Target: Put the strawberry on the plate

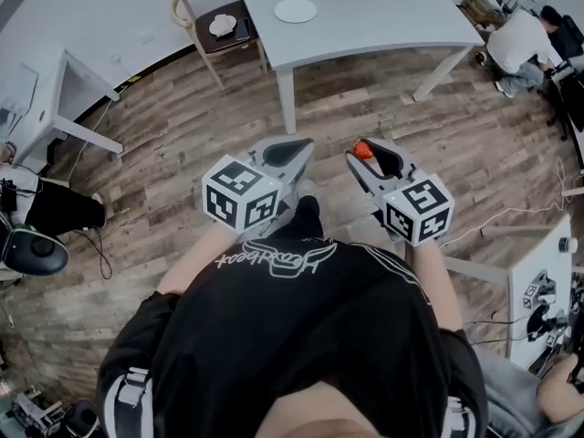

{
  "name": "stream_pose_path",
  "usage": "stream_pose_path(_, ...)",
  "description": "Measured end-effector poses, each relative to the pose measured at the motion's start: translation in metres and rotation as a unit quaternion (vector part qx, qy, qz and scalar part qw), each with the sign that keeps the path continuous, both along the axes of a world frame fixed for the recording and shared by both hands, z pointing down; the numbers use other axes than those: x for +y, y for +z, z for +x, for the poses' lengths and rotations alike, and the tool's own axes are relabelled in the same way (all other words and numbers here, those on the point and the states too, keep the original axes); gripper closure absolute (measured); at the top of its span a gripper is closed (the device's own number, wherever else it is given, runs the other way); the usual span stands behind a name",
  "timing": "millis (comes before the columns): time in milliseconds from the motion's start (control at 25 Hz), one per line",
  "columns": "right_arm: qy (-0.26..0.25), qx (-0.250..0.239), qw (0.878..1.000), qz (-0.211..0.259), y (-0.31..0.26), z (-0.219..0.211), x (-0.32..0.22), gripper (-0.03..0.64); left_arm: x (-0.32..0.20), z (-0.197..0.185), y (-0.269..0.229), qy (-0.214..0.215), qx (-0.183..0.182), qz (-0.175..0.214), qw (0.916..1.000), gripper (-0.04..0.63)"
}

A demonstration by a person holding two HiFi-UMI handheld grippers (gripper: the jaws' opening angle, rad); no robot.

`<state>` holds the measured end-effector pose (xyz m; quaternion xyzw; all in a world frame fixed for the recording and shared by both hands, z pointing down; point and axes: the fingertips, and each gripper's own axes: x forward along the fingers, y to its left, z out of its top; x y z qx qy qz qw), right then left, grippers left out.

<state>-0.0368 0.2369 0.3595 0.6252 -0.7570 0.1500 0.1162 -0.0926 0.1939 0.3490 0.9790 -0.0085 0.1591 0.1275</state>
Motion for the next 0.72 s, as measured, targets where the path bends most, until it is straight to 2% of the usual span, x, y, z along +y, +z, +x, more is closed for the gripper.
stream_pose_path(720, -0.021, -0.024, 0.999, -0.039, 0.017, 0.108, -0.174, 0.485, -0.181, 0.101, 0.021, -0.040, -0.030, -0.036, 0.9981, 0.588)
